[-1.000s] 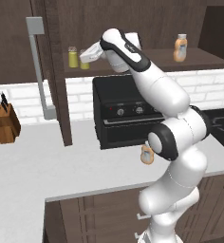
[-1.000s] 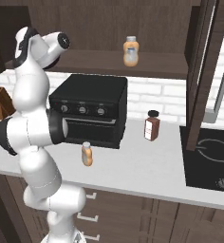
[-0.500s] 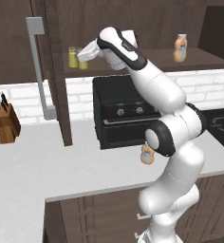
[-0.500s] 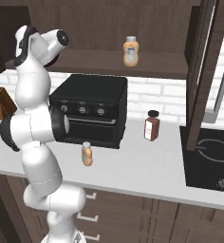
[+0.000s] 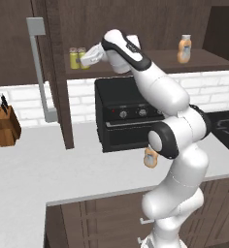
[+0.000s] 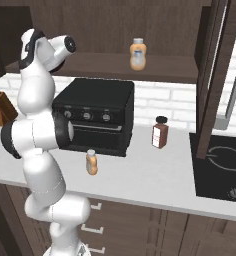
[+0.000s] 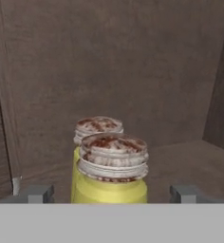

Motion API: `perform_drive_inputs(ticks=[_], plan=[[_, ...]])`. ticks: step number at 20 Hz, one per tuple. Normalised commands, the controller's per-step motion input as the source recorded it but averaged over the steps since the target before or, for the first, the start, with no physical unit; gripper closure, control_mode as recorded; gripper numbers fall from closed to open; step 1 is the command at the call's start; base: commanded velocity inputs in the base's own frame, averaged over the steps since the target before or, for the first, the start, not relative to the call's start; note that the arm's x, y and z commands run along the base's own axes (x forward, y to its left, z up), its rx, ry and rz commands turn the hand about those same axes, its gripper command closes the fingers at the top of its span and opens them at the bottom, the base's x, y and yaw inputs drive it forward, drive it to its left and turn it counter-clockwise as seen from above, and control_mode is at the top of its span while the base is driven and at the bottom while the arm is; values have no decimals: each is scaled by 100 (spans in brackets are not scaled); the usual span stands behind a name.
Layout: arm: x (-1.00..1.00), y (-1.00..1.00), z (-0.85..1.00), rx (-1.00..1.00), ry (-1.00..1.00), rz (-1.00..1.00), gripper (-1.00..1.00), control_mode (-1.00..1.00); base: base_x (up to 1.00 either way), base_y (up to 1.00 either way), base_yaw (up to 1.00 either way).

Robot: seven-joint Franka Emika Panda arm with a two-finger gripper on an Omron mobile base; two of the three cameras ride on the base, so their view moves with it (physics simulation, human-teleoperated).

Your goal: Put the shaker and condiment bottle from the counter next to their counterparts in the cabinet.

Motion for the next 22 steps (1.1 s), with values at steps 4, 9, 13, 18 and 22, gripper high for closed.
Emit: perform_drive_inputs(ticks=[4, 9, 13, 18, 22], plan=[[0, 0, -16, 5, 0, 3, -100, -100, 0, 0, 0], [0, 0, -17, 5, 0, 3, -100, -100, 0, 0, 0], [0, 0, -15, 5, 0, 2, -100, -100, 0, 0, 0], [0, 0, -17, 5, 0, 2, -100, -100, 0, 0, 0], [0, 0, -9, 8, 0, 1, -100, -100, 0, 0, 0]])
